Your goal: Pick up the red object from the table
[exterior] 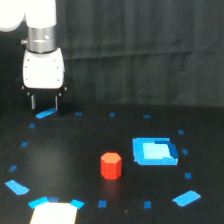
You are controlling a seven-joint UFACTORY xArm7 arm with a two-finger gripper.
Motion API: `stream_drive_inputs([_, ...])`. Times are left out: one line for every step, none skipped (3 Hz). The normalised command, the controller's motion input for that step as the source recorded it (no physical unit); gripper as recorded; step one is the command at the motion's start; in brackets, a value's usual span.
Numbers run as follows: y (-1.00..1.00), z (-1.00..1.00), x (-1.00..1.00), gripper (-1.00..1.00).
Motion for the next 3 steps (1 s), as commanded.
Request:
stream_drive_inputs([-1.00, -0.38, 0.69, 1.00])
stream_drive_inputs([-0.99, -0.43, 0.58, 1.00])
stream_drive_inputs([-1.00, -0.57, 1.00, 0.81])
